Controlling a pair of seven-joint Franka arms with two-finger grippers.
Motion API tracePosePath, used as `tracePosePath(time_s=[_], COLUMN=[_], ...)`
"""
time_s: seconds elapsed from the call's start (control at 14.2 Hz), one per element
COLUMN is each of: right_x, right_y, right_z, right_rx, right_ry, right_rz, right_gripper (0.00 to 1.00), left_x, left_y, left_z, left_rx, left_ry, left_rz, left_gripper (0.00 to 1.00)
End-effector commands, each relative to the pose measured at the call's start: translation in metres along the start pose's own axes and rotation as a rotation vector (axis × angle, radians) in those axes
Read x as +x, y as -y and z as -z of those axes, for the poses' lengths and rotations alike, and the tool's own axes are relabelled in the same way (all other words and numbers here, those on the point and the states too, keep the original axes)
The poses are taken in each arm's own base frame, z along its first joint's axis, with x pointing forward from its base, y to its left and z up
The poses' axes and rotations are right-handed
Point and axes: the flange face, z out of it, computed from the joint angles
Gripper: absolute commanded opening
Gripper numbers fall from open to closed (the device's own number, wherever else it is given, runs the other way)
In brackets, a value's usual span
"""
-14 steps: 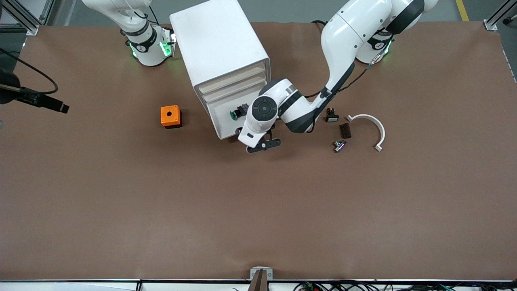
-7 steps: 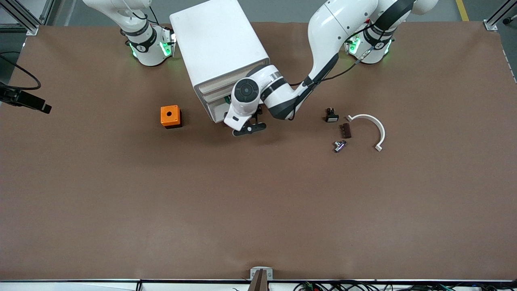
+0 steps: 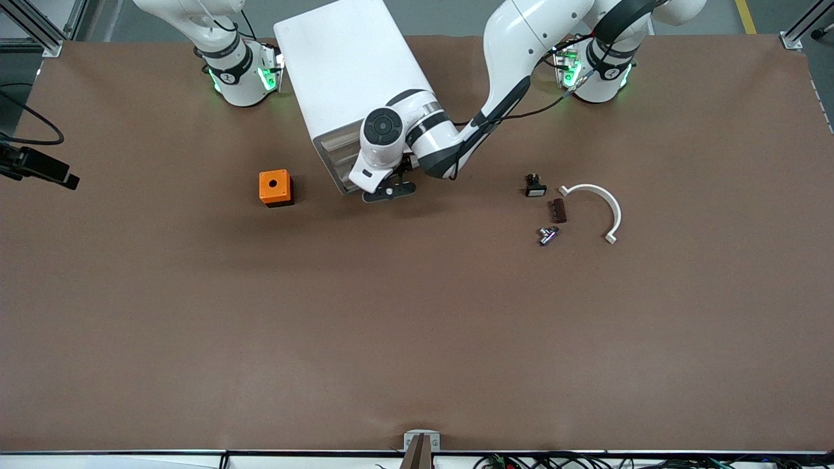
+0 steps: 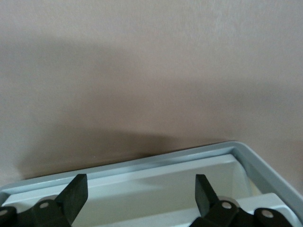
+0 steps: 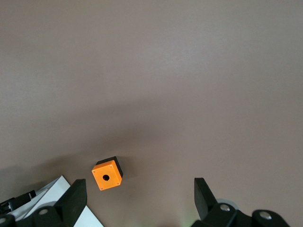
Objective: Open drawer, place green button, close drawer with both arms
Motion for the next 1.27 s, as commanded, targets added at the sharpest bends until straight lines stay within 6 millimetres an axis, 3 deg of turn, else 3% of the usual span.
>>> tracePosePath(time_s=[0.0, 0.21, 0.35, 0.49, 0.84, 0.98, 1.2], right_x=[-0.001, -0.002, -0.001, -0.001, -0.001, -0.001, -0.001], right_y=[-0.005, -0.002, -0.003, -0.005, -0.003, -0.002, -0.001], right_z=[0.005, 0.007, 0.006, 0.006, 0.006, 0.006, 0.006], right_rx=[-0.01, -0.024, -0.024, -0.024, -0.023, -0.021, -0.023], right_ry=[-0.012, -0.015, -0.014, -0.014, -0.014, -0.014, -0.015], right_rz=[0.027, 0.026, 0.031, 0.029, 0.033, 0.034, 0.037], right_gripper=[1.0, 1.0, 1.0, 1.0, 1.0, 1.0, 1.0], left_x=[-0.021, -0.028, -0.015, 0.023, 0.141, 0.178, 0.216], left_y=[-0.004, -0.007, -0.004, 0.008, 0.08, 0.112, 0.163], left_z=[-0.007, -0.005, 0.004, 0.03, 0.131, 0.167, 0.216], left_rx=[0.0, -0.007, -0.017, -0.03, -0.019, -0.013, 0.046], left_ry=[-0.003, 0.012, 0.002, -0.029, -0.062, -0.092, -0.149], left_rz=[0.005, 0.015, 0.006, 0.002, -0.092, -0.135, -0.212], left_gripper=[1.0, 1.0, 1.0, 1.0, 1.0, 1.0, 1.0])
